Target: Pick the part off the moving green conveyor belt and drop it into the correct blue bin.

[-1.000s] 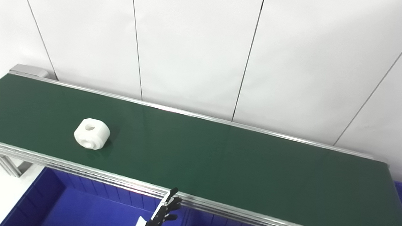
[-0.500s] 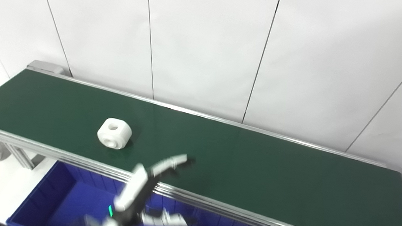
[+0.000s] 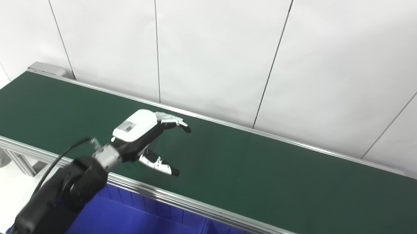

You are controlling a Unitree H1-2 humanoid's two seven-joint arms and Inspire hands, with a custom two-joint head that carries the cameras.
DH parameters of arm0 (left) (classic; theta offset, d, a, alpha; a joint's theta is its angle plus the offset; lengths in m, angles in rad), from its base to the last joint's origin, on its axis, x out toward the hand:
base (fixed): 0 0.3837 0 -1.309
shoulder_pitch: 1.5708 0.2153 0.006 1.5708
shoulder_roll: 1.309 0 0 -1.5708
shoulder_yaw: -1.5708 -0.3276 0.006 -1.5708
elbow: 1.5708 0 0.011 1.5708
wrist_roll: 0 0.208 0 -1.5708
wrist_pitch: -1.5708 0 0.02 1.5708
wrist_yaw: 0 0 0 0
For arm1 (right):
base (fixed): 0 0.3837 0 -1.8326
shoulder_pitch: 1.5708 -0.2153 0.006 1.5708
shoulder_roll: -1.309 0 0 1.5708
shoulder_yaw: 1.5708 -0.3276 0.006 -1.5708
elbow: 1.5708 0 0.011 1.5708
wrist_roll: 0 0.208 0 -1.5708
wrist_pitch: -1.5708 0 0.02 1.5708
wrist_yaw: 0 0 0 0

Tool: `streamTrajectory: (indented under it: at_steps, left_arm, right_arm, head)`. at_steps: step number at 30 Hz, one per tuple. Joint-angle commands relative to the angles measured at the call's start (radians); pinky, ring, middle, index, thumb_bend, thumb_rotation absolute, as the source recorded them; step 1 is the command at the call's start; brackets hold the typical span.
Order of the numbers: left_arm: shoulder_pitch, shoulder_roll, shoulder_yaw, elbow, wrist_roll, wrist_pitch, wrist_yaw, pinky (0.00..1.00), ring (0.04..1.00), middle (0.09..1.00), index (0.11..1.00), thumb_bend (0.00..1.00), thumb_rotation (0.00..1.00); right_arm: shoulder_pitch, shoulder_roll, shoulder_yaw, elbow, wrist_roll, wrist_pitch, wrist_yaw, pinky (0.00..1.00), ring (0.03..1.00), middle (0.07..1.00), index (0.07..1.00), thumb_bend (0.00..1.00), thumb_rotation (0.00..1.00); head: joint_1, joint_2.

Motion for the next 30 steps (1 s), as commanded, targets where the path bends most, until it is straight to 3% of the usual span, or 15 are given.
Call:
streamTrajectory:
  at_steps: [1,5,12,15,19,21,25,30]
  left_arm:
    - [-0.076,0.052,-0.009,0.061,0.003,-0.048,0.004,0.87,0.837,0.815,0.730,0.94,0.32]
    - [-0.149,0.089,-0.036,0.208,-0.007,-0.097,0.005,0.86,0.821,0.795,0.710,0.95,0.32]
    - [-0.224,0.138,-0.092,0.380,0.019,-0.114,-0.010,0.86,0.839,0.809,0.717,0.93,0.30]
    - [-0.237,0.158,-0.116,0.424,0.029,-0.115,-0.025,0.87,0.839,0.808,0.727,0.93,0.31]
    - [-0.234,0.191,-0.150,0.423,0.056,-0.069,-0.086,0.88,0.845,0.814,0.750,0.91,0.35]
    - [-0.231,0.197,-0.160,0.443,0.064,-0.068,-0.081,0.87,0.840,0.811,0.750,0.92,0.34]
    - [-0.213,0.178,-0.165,0.493,0.091,-0.072,0.009,0.79,0.796,0.778,0.727,0.95,0.26]
    - [-0.204,0.126,-0.181,0.545,0.111,-0.072,0.115,0.64,0.696,0.709,0.698,0.96,0.25]
  right_arm:
    - [-0.002,0.008,-0.001,-0.033,-0.001,-0.031,0.007,0.82,0.785,0.849,0.899,0.39,0.88]
    - [0.003,0.013,0.001,-0.044,0.002,-0.024,0.010,0.82,0.777,0.844,0.894,0.42,0.87]
    - [0.012,0.019,0.004,-0.073,0.002,-0.002,0.010,0.80,0.768,0.826,0.881,0.46,0.88]
    - [0.017,0.020,0.008,-0.090,0.008,0.012,0.011,0.81,0.772,0.830,0.880,0.47,0.88]
    - [0.018,0.015,0.010,-0.092,0.007,0.010,0.014,0.80,0.764,0.825,0.876,0.51,0.88]
    - [0.022,0.014,0.011,-0.104,0.001,0.027,0.012,0.80,0.765,0.828,0.877,0.52,0.88]
    - [0.025,0.014,0.011,-0.123,-0.011,0.044,0.006,0.80,0.775,0.835,0.879,0.53,0.89]
    - [0.024,0.016,0.008,-0.119,-0.005,0.038,0.009,0.78,0.760,0.823,0.868,0.53,0.87]
  head:
    - [-0.001,0.002]
    - [-0.004,0.010]
    - [-0.006,0.024]
    - [-0.006,0.030]
    - [-0.004,0.038]
    - [-0.004,0.039]
    - [-0.005,0.046]
    - [-0.005,0.049]
